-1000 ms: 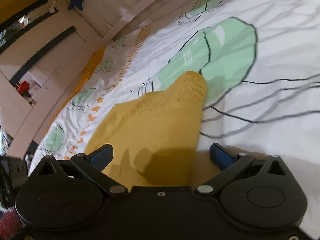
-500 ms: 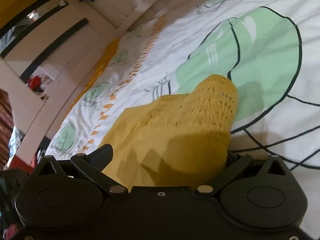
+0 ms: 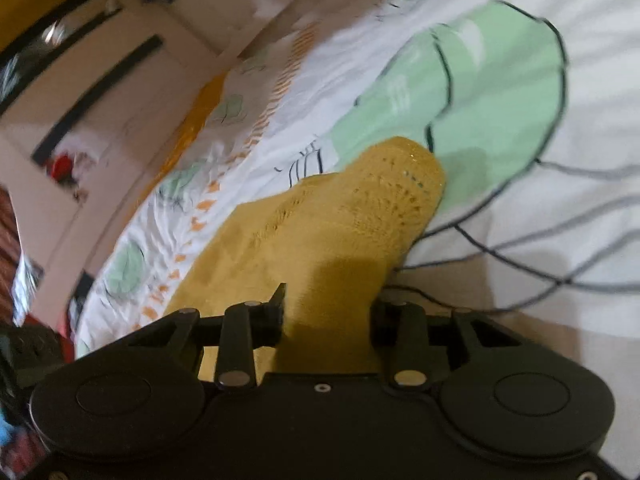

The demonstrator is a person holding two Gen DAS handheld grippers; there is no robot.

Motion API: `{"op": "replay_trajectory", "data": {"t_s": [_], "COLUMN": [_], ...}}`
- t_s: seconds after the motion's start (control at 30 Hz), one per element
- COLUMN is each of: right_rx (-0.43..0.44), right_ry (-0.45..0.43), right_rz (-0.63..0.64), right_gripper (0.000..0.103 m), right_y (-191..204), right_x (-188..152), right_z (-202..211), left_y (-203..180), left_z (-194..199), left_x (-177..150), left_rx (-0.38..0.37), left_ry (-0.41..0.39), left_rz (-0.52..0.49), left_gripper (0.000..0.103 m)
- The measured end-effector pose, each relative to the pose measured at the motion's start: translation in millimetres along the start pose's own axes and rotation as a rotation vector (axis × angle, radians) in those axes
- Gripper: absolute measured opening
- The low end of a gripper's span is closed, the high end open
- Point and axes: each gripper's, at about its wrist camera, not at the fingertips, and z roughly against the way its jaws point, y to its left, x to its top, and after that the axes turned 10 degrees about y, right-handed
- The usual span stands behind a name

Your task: Fold small clothes

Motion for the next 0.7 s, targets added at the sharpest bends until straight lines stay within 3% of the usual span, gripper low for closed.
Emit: {"op": "replay_trajectory", "data": {"t_s": [0.2,0.4,0.6,0.7], "right_rx": [-0.032,-0.082,-0.050,-0.100], "right_ry": [-0.015,0.045,0.066,0.052], "right_rz": [-0.061,-0.058,-0.138,-0.142], "right_gripper": [0.041,0.040,0.041,0.045], "right_y": [23,47,52,49], "right_x": [-16,-51,-100,-120], "right_z": [32,78,126,134], "left_y": [-9,-44,-71,-72], "left_z": [19,44,71,67], "left_x": [-18,-63,-117,-142], "left_rx": [-0.103,-0.146,-0.209,-0.128], "left_ry": [-0.006,0.046,0.071,0.076], "left_rz": [0.079,0.051,0.040,0.037], "left_gripper": [0.012,0.012,0.013,0.014]}}
